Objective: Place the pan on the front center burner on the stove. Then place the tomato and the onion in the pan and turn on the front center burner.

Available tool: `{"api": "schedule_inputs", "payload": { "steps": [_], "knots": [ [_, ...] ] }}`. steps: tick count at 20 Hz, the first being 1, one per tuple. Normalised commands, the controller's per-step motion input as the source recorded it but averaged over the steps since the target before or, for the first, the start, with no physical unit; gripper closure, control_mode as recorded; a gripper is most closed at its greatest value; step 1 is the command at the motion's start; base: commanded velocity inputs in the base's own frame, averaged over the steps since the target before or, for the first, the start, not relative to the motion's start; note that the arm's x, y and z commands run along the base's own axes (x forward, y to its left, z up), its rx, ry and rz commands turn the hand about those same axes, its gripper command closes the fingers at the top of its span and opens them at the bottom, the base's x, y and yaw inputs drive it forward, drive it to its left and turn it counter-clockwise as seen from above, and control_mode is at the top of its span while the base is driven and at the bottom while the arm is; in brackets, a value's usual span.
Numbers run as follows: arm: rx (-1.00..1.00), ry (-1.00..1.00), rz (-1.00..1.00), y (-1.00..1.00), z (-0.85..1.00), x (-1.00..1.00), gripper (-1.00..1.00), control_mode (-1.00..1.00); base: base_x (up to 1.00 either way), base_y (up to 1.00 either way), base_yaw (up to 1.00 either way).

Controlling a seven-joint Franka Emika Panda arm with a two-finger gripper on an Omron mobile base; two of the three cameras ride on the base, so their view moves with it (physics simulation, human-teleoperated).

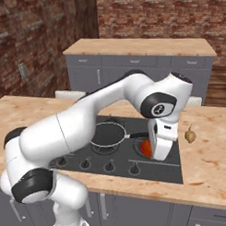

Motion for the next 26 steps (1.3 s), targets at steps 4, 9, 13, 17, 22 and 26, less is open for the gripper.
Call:
{"api": "schedule_inputs", "payload": {
  "steps": [4,9,13,17,22,26],
  "knots": [
    [0.00,-0.06,0.17,0.46,0.21,0.42,1.00,-1.00,0.00,0.00,0.00],
    [-0.01,0.00,0.19,0.39,0.19,0.48,1.00,-1.00,0.00,0.00,0.00],
    [0.00,0.00,0.25,0.41,0.08,0.61,1.00,-1.00,0.00,0.00,0.00],
    [0.00,0.00,0.30,0.44,0.00,0.58,1.00,-1.00,0.00,0.00,0.00],
    [0.00,0.00,0.30,0.43,-0.09,0.47,1.00,-1.00,0.00,0.00,0.00],
    [0.00,0.00,0.31,0.41,-0.19,0.50,1.00,-1.00,0.00,0.00,0.00]
  ]
}}
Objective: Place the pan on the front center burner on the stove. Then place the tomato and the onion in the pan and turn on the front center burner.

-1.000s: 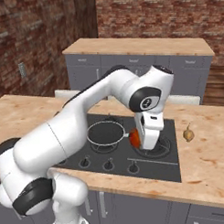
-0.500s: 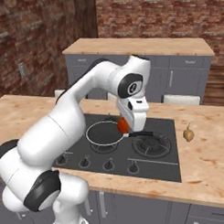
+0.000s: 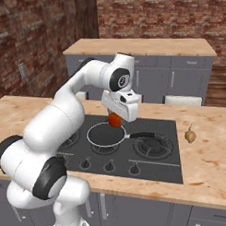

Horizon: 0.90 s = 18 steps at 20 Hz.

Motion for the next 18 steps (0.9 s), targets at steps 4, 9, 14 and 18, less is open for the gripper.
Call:
{"api": "schedule_inputs", "payload": {
  "steps": [4,9,14,18],
  "knots": [
    [0.00,0.00,0.31,0.40,-0.21,0.49,1.00,-1.00,0.00,0.00,0.00],
    [0.00,0.00,0.29,0.40,-0.26,0.48,1.00,-1.00,0.00,0.00,0.00],
    [0.00,0.00,0.28,0.33,-0.35,0.50,1.00,-1.00,0.00,0.00,0.00],
    [0.00,0.00,0.27,0.22,-0.36,0.49,1.00,-1.00,0.00,0.00,0.00]
  ]
}}
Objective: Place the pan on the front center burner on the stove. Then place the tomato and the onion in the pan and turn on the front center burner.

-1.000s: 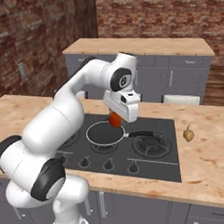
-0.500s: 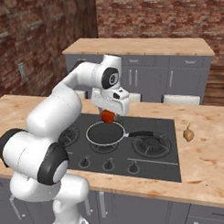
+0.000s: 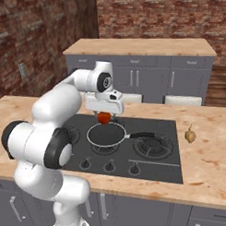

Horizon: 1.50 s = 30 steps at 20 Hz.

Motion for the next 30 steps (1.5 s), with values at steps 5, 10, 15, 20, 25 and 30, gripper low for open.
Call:
{"api": "schedule_inputs", "payload": {
  "steps": [5,10,15,20,25,30],
  "knots": [
    [0.00,0.00,0.26,0.13,-0.33,0.48,1.00,-1.00,0.00,0.00,0.00],
    [0.00,-0.03,0.24,0.04,-0.31,0.38,1.00,-1.00,0.00,0.00,0.00],
    [0.00,-0.12,0.23,0.00,-0.29,0.25,1.00,-1.00,0.00,0.00,0.00],
    [0.00,-0.12,0.20,0.00,-0.38,0.04,1.00,-1.00,0.00,0.00,0.00],
    [0.00,-0.09,0.17,0.01,-0.40,0.09,1.00,-1.00,0.00,0.00,0.00],
    [0.00,-0.01,0.14,0.03,-0.30,0.39,1.00,-1.00,0.00,0.00,0.00]
  ]
}}
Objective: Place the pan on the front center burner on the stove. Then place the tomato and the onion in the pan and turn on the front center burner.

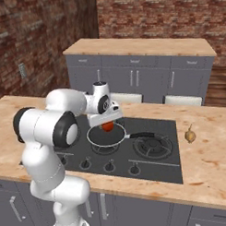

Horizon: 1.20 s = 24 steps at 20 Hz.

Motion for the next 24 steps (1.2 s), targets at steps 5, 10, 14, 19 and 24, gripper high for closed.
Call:
{"api": "schedule_inputs", "payload": {
  "steps": [5,10,14,19,24],
  "knots": [
    [0.00,0.00,0.14,0.00,-0.22,0.39,1.00,-1.00,0.00,0.00,0.00],
    [0.00,0.00,0.12,0.00,-0.18,0.35,1.00,-1.00,0.00,0.00,0.00],
    [0.00,0.00,0.09,0.00,-0.14,0.19,1.00,-1.00,0.00,0.00,0.00],
    [0.00,0.00,0.07,0.01,-0.07,0.08,-1.00,-1.00,0.00,0.00,0.00],
    [0.00,0.00,0.01,0.00,0.00,0.00,-1.00,-1.00,0.00,0.00,0.00]
  ]
}}
